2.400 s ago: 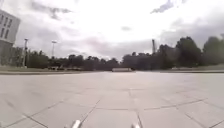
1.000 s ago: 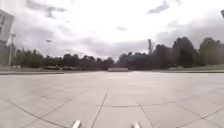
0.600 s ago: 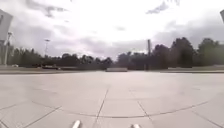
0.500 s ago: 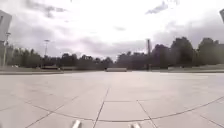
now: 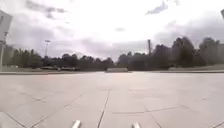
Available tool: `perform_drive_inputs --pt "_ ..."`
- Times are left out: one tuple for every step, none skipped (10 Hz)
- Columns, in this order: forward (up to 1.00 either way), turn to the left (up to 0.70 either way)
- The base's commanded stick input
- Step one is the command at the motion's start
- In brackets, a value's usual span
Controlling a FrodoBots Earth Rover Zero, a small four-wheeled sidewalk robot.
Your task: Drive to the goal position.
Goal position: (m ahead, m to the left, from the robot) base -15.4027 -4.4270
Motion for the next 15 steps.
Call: perform_drive_inputs --pt "1.0 0.0" --pt "1.0 0.0" --pt "1.0 0.0" --pt "1.0 0.0" --pt "1.0 0.0" --pt "1.0 0.0" --pt "1.0 0.0" --pt "1.0 -0.15" --pt "1.0 -0.27" --pt "1.0 -0.14" --pt "1.0 -0.05" --pt "1.0 -0.16" --pt "1.0 -0.22" --pt "1.0 0.0" --pt "1.0 -0.03"
